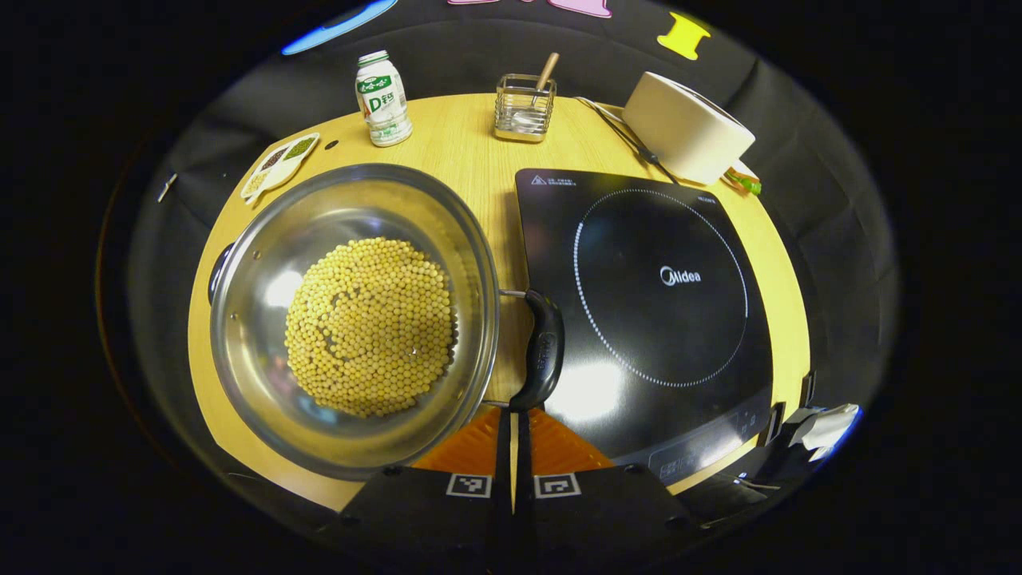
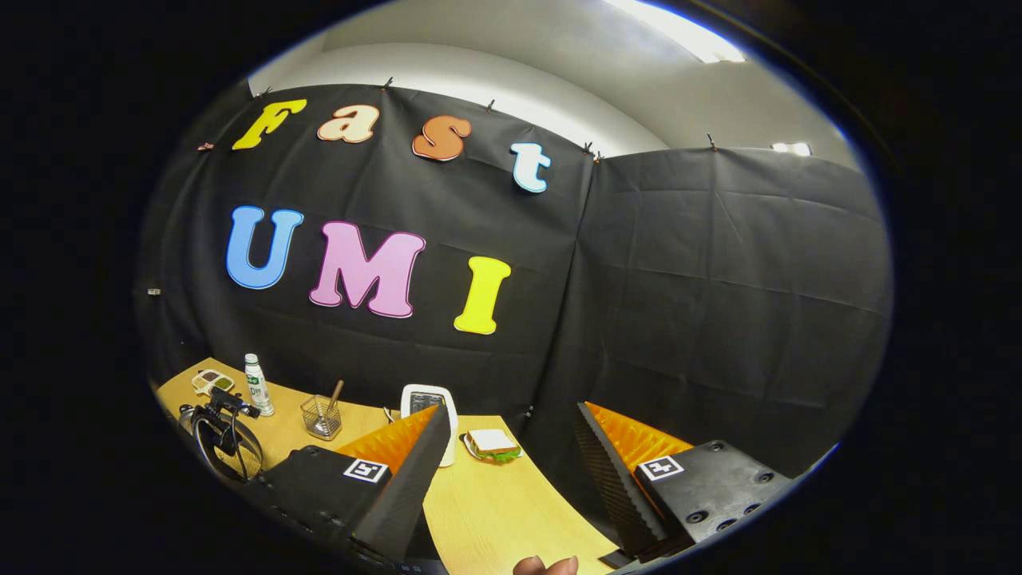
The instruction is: First push the handle of the pot to place it horizontally, then grasp the pot with both hands and set it on the induction cooktop.
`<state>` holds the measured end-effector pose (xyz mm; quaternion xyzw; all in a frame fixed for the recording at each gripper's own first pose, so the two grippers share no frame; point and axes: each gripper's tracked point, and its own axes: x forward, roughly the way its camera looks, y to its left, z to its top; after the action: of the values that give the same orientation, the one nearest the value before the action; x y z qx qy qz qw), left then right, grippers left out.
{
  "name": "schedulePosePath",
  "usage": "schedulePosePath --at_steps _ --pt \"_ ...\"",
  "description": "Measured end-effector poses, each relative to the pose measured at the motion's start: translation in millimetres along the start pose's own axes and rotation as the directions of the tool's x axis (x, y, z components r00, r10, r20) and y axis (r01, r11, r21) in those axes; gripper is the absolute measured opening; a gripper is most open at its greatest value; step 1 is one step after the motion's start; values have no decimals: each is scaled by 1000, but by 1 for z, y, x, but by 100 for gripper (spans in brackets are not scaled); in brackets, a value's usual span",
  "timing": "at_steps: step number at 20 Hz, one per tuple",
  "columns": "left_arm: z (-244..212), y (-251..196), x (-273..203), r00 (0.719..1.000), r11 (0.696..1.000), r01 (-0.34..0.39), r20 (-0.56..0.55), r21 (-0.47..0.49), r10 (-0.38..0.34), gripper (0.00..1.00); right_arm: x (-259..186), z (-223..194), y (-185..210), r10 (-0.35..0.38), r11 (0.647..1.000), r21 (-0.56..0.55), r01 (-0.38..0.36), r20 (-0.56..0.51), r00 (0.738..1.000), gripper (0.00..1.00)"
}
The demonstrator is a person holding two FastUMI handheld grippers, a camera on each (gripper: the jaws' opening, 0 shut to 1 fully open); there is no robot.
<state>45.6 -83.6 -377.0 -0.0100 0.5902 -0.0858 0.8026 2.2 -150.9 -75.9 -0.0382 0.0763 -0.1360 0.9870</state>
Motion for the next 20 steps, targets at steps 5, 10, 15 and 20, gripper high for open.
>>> schedulePosePath --at_steps 5,10,15,20 --pt "24 0 8 1000 1000 -6 21 -6 6 5 8 -6 1 -8 1000 -13 8 -13 1000 98" --pt "39 1 15 999 1000 -5 42 -15 6 5 13 -11 4 2 1000 -22 -3 -30 1000 98" --pt "45 0 16 999 1000 -9 52 24 8 5 14 -13 12 22 999 -28 -23 -37 999 98" --pt "45 -21 -13 987 992 73 136 104 -87 18 10 -14 27 55 998 -29 -56 -41 998 98"
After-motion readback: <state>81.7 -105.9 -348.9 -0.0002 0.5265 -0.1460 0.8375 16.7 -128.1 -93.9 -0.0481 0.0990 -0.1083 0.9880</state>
